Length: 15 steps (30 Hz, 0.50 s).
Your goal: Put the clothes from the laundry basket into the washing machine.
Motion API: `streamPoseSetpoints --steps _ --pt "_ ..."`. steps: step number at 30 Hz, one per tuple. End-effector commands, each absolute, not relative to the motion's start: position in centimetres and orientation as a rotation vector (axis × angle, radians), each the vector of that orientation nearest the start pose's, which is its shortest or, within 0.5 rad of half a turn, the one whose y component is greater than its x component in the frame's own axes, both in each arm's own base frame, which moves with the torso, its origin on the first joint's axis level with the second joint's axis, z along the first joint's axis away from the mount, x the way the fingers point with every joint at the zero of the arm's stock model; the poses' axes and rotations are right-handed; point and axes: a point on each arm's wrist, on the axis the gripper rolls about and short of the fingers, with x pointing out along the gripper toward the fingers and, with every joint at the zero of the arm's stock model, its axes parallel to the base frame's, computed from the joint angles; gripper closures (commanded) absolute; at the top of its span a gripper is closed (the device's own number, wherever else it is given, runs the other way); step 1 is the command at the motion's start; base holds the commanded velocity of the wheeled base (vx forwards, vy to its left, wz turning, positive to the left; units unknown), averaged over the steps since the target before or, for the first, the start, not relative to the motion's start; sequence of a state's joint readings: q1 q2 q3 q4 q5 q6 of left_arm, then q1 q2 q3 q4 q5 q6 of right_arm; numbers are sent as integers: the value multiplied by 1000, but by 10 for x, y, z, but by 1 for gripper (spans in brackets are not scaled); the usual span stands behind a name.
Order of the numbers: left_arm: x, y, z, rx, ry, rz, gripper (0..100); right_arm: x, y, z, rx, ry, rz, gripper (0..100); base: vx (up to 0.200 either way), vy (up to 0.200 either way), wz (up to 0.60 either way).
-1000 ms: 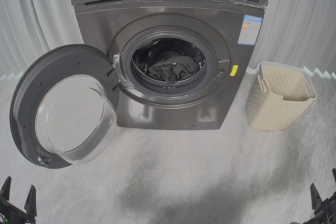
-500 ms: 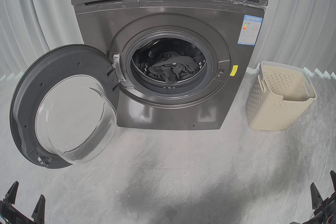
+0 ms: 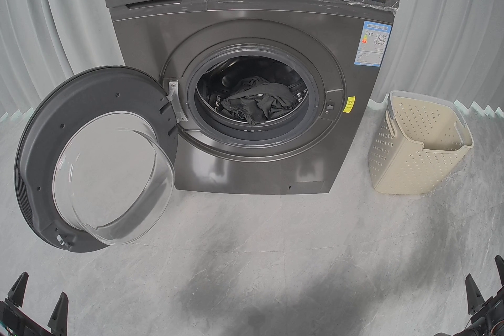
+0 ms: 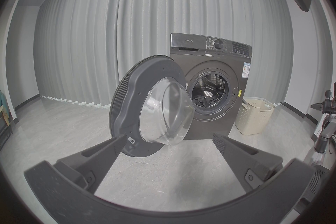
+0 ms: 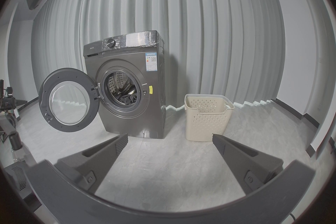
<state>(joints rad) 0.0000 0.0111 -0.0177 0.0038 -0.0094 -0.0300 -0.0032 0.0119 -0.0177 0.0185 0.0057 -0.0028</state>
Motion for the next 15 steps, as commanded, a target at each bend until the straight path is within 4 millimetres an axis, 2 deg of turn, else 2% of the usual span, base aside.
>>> streamPoseSetpoints --steps 1,12,15 --pt "-23 0 75 -31 5 -9 0 -23 0 75 -3 18 3 0 0 200 0" --pt "-23 0 76 -31 3 -9 0 -23 0 75 -3 18 3 0 0 200 0" --pt "-23 0 75 -34 5 -9 0 -23 0 75 -3 18 3 0 0 0 0"
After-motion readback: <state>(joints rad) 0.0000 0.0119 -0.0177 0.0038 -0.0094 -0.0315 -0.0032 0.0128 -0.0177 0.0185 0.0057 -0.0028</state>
